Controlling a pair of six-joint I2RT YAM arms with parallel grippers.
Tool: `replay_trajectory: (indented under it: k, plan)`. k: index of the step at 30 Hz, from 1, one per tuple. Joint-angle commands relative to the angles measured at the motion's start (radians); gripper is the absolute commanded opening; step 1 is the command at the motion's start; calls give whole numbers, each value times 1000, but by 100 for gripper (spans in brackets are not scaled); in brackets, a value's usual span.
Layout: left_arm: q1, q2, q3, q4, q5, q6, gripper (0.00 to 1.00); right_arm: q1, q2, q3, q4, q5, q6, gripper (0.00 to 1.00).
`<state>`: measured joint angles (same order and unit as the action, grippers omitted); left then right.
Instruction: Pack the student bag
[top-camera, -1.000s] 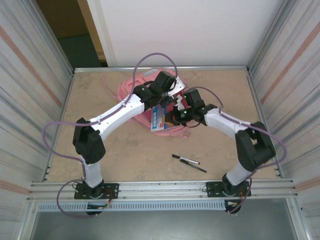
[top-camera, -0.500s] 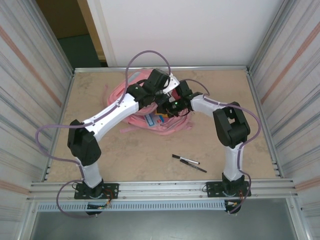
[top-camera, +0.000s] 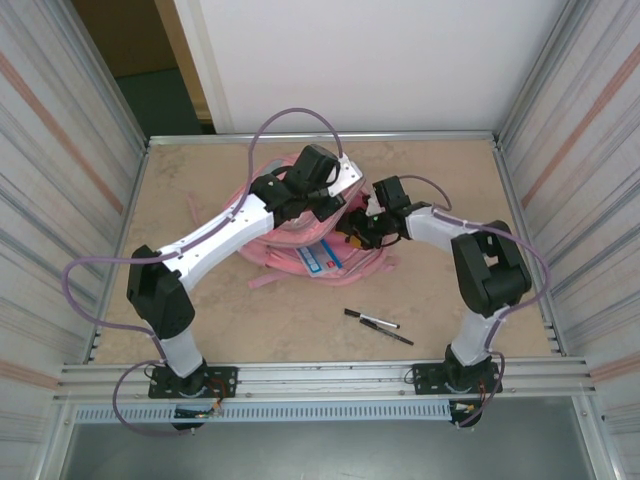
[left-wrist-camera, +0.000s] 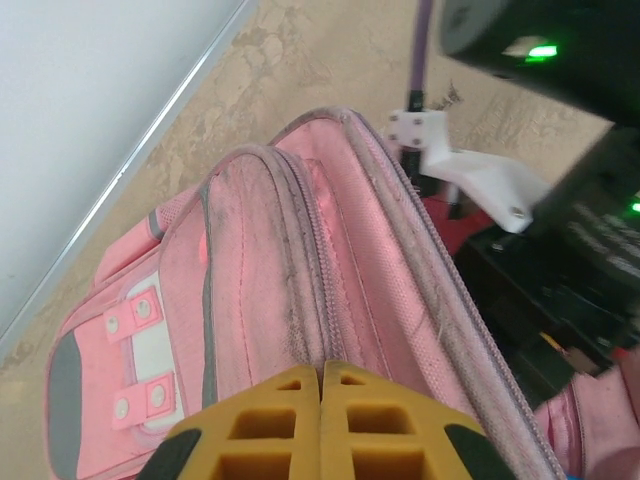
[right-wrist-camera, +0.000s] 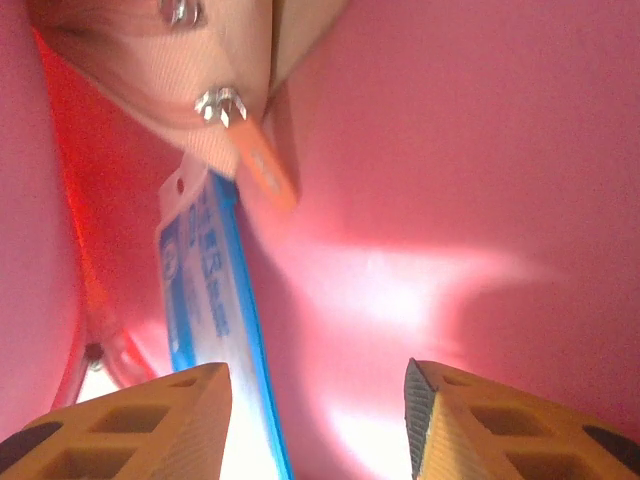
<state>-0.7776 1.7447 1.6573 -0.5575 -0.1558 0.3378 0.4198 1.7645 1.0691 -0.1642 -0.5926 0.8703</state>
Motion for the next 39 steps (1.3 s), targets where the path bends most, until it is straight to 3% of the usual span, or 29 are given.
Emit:
replay_trajectory:
  k: [1,7,12,16,20,27,33,39]
  plan:
    - [7,-34,15,67,23,-30,0,22,-122,-71,-10,92,140,49]
    - [9,-32,2,76,35,-40,0,135,-296,-197,-37,316,342,53]
    - [9,-31,-1,80,45,-46,0,275,-334,-268,32,454,508,54]
    - [9,-16,18,67,60,-54,0,343,-332,-272,40,554,553,53]
    - [9,-12,18,64,65,-48,0,347,-309,-284,112,575,548,51]
    - [9,-29,-5,73,71,-59,0,339,-231,-251,216,520,525,31]
    - [9,-36,-20,71,79,-69,0,340,-215,-230,240,561,482,22]
    - [9,-36,-15,62,87,-76,0,299,-177,-221,322,505,442,0]
